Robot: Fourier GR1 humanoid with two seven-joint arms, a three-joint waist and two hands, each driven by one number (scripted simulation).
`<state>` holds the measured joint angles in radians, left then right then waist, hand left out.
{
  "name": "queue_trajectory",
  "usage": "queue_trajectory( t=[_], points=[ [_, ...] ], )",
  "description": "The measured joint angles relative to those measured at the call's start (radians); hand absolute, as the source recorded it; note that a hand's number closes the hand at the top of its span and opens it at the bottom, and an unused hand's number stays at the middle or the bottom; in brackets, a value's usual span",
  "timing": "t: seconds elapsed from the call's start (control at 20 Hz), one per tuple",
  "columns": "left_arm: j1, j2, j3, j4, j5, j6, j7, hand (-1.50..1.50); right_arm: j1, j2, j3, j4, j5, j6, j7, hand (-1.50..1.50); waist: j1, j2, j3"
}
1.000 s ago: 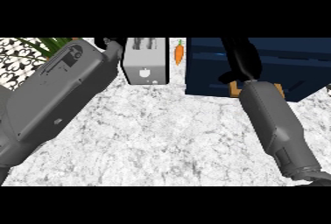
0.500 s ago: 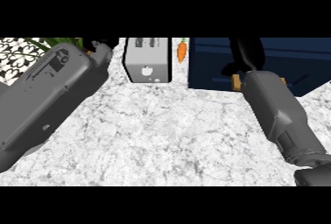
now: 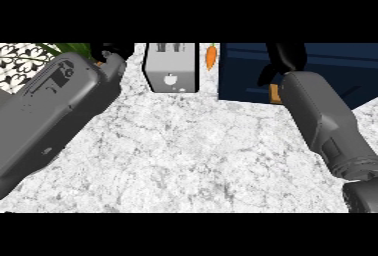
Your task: Pick up the can, place it into the drawer and close the drawer
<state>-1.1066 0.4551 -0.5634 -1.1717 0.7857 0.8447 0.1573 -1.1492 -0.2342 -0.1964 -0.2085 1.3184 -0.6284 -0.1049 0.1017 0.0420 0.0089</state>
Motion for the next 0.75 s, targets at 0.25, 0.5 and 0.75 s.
queue_trajectory(
  t=[0.25, 0.5, 0.75],
  points=[
    [0.016, 0.017, 0.002, -0.041, -0.001, -0.007, 0.016, -1.50, -0.022, -0.010, -0.063, 0.033, -0.072, 0.084, -0.118, -1.50, 0.004, 0.002, 0.003],
    [0.032, 0.026, 0.002, -0.062, -0.004, -0.003, 0.025, -1.50, -0.038, 0.002, -0.198, 0.034, -0.215, 0.168, -0.223, -1.50, -0.006, -0.003, 0.003],
    [0.048, 0.035, -0.001, -0.086, -0.011, 0.005, 0.037, -1.50, -0.048, 0.010, -0.318, 0.029, -0.342, 0.233, -0.303, -1.50, -0.009, -0.003, 0.003]
  ],
)
